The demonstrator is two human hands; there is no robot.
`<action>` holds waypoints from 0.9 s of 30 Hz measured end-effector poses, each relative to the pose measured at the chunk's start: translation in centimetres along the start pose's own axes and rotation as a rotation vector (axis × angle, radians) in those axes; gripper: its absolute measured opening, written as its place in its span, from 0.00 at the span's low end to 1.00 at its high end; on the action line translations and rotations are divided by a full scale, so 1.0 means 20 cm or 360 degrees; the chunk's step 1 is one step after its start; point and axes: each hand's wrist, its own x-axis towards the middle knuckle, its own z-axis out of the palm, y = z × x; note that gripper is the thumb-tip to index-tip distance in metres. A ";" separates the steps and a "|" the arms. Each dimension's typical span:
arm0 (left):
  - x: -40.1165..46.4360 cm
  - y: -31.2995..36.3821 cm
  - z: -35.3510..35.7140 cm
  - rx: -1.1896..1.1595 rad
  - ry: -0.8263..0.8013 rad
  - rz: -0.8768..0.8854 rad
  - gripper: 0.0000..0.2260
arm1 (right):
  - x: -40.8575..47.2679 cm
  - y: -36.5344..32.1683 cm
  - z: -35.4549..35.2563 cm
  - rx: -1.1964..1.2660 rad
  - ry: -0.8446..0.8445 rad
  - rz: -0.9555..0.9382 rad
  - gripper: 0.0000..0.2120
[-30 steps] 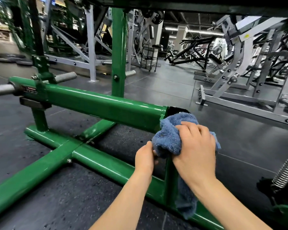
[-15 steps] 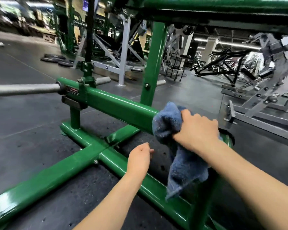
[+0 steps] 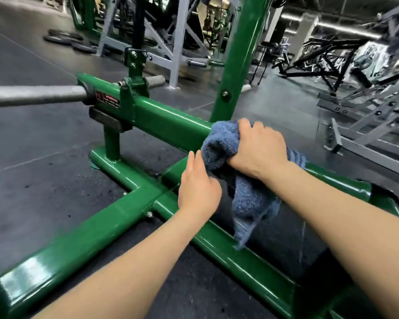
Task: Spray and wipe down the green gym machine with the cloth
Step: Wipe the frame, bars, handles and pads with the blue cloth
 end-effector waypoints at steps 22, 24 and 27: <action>0.34 -0.05 -0.29 0.0506 -0.0268 -0.0001 0.35 | 0.02 -0.10 -0.06 -0.0290 -0.0327 0.0026 0.40; 0.41 -0.09 -0.33 0.0501 -0.0231 -0.0020 0.35 | 0.12 -0.19 -0.02 -0.0223 -0.0302 -0.0007 0.40; 0.48 -0.15 -0.38 0.0482 -0.0194 -0.0021 0.35 | 0.25 -0.33 0.02 -0.0169 -0.0291 -0.0059 0.39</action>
